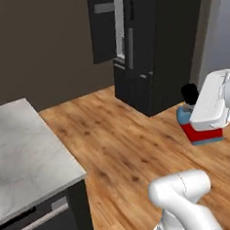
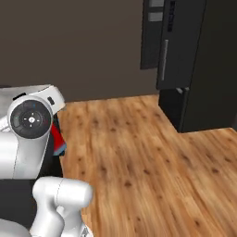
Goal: Place the liquor on the top shelf of the fridge to keep it out of children's reach, and place the kiwi and avocado on lower shelves for easy access.
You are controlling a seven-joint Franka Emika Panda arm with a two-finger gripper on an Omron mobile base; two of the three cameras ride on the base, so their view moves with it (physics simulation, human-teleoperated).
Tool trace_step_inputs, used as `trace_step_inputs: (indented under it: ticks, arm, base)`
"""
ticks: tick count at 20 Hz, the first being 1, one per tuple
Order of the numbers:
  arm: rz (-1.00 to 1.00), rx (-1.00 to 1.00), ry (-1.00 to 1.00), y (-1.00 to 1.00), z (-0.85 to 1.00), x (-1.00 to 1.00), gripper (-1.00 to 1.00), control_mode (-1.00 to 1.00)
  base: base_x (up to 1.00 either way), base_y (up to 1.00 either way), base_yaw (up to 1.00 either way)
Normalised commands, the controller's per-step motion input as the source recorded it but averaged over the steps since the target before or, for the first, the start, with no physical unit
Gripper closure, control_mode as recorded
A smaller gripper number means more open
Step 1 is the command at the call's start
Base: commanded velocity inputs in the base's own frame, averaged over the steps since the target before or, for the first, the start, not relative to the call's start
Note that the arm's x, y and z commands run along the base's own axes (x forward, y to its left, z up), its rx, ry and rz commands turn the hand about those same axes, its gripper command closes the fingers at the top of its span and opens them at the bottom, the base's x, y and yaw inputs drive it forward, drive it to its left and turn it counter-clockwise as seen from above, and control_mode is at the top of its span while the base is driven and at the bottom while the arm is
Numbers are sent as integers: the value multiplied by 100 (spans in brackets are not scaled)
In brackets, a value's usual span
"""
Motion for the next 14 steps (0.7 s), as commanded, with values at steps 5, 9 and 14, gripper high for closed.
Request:
trace_step_inputs:
  ticks: [5, 9, 14]
  arm:
    - [0, 0, 0, 0, 0, 0, 100, 100]
    - [0, 0, 0, 0, 0, 0, 100, 100]
    - [0, 0, 0, 0, 0, 0, 100, 100]
  base:
    - [27, -60, -59]
    - [49, -28, -50]
    - [77, 0, -29]
